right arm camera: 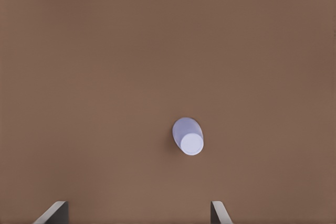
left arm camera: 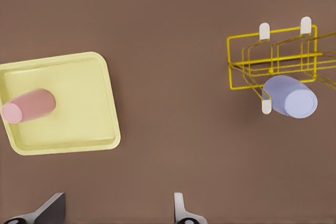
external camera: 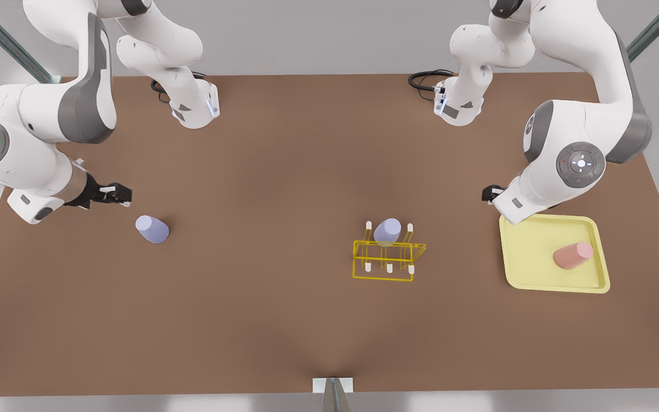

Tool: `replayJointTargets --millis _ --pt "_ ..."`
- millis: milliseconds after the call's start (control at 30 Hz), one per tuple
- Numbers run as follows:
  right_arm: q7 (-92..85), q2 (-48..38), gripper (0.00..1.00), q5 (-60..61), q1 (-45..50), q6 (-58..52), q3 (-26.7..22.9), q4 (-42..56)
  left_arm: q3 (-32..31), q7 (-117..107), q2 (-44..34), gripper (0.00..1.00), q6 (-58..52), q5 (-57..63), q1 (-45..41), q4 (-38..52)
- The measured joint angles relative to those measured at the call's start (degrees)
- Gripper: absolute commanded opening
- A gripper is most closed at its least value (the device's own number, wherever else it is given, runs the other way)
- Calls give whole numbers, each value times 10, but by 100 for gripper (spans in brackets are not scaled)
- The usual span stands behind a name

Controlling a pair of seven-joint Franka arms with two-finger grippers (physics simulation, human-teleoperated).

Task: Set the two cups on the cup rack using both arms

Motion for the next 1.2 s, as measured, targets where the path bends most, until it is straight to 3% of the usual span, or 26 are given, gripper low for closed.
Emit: replayJointTargets --millis 167,400,600,800,1200 --pt "-4 6 100 1 -4 5 -2 -35 1 3 40 100 13 2 30 3" --pt "-10 -6 100 5 -46 177 -3 -280 14 40 172 100 132 -22 186 51" --pt "-13 54 100 14 -80 300 -2 -294 17 92 224 100 213 -47 291 59" --pt "-16 76 100 17 -94 360 -2 -311 42 140 241 100 272 -72 310 27" --pt "-25 37 100 19 -101 474 -2 -431 70 214 233 100 358 -85 313 -84"
